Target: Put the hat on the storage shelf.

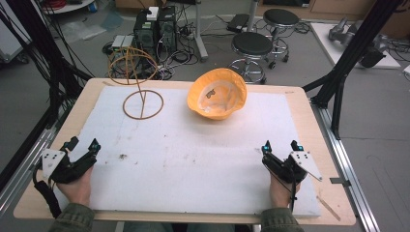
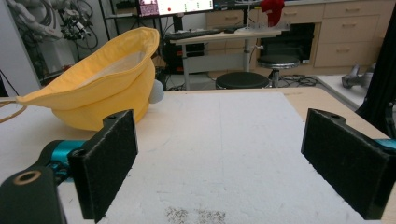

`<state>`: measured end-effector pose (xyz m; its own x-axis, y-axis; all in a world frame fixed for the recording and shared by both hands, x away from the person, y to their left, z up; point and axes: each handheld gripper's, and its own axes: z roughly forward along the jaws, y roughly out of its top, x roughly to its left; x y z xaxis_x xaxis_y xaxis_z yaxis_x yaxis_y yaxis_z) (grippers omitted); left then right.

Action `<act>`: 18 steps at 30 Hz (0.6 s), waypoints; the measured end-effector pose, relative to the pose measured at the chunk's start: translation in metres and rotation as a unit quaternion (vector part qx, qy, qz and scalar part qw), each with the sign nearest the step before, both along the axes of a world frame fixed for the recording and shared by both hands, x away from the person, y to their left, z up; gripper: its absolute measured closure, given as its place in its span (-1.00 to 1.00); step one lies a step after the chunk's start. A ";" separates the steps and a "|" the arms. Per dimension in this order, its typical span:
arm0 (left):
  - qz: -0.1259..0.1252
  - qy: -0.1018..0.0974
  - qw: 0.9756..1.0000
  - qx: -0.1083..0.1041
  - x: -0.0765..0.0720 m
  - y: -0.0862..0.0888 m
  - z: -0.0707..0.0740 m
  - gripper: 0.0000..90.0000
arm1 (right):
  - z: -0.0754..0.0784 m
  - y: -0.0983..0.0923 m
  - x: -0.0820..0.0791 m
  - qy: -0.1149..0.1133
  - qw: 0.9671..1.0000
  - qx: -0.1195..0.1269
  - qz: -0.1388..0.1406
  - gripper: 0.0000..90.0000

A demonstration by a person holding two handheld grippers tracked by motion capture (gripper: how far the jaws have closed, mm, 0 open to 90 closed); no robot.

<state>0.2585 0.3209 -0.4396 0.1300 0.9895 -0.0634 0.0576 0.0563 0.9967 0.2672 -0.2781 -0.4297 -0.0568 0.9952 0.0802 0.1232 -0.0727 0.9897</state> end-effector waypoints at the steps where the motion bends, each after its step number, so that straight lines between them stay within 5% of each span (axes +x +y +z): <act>1: -0.001 -0.002 1.000 0.000 0.000 -0.001 0.000 -0.34 | 0.000 0.000 -0.001 -0.003 1.000 -0.002 0.000 -0.79; 18: 0.001 -0.001 1.000 -0.002 0.001 -0.002 0.000 -0.34 | 0.000 -0.001 -0.001 0.005 1.000 0.001 0.007 -0.79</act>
